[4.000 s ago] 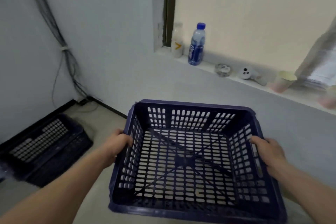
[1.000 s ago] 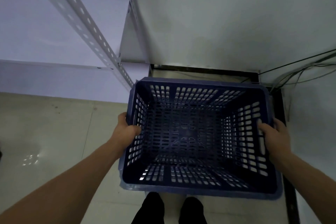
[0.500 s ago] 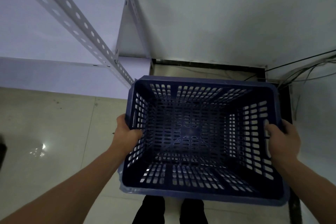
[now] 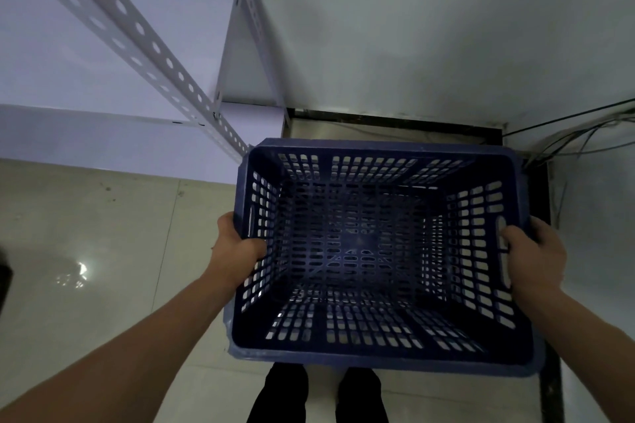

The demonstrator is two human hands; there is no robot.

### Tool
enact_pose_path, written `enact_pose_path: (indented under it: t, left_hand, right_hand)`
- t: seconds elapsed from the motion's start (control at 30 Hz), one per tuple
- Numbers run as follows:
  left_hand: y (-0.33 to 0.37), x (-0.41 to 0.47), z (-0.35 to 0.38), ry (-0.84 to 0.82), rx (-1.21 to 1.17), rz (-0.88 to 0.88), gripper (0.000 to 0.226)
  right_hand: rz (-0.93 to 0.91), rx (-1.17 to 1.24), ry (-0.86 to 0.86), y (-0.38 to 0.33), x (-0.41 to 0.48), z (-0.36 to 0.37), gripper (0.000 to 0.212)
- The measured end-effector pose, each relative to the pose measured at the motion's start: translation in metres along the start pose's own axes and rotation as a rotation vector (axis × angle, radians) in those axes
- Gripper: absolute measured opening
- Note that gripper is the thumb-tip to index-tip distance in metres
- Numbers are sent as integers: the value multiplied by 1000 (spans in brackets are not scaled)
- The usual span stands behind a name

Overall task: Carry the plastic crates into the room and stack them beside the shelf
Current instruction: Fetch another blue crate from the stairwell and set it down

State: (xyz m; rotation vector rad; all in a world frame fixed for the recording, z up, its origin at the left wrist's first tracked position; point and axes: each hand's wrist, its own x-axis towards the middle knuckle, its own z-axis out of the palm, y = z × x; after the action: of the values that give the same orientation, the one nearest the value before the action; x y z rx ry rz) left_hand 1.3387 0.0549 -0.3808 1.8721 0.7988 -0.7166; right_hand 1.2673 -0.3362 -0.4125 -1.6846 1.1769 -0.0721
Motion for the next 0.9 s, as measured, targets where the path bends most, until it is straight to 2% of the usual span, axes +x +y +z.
enact_pose_path:
  t: [0.13, 0.2, 0.3, 0.4, 0.5, 0.63, 0.7, 0.83, 0.9]
  left_hand:
    - [4, 4, -2, -64, 71, -28, 82]
    - [5, 2, -2, -98, 109, -26, 87]
    - [10, 3, 2, -141, 133, -21, 92]
    - [6, 6, 5, -135, 135, -43, 89]
    - [-10, 7, 4, -90, 161, -53, 81]
    - [-20, 16, 1, -40, 250, -67, 58]
    - [-24, 16, 6, 19, 344, -9, 50]
    - [-46, 16, 18, 241, 526, 204, 44]
    - [-53, 22, 21, 337, 549, 269, 40]
  right_hand:
    - [-28, -68, -38, -1, -11, -5, 37]
    - [-47, -135, -31, 7, -20, -10, 40]
    - [-46, -241, -43, 20, -27, -21, 55]
    - [-55, -243, -106, 17, -31, -22, 47]
    - [-46, -260, -138, 11, -33, -18, 57]
    - [-123, -326, -158, 14, -34, -14, 63]
    - [-163, -409, -169, 16, -32, -17, 67]
    - [-201, -509, -145, 22, -33, -18, 76]
    - [-204, -547, -115, 26, -34, -15, 88]
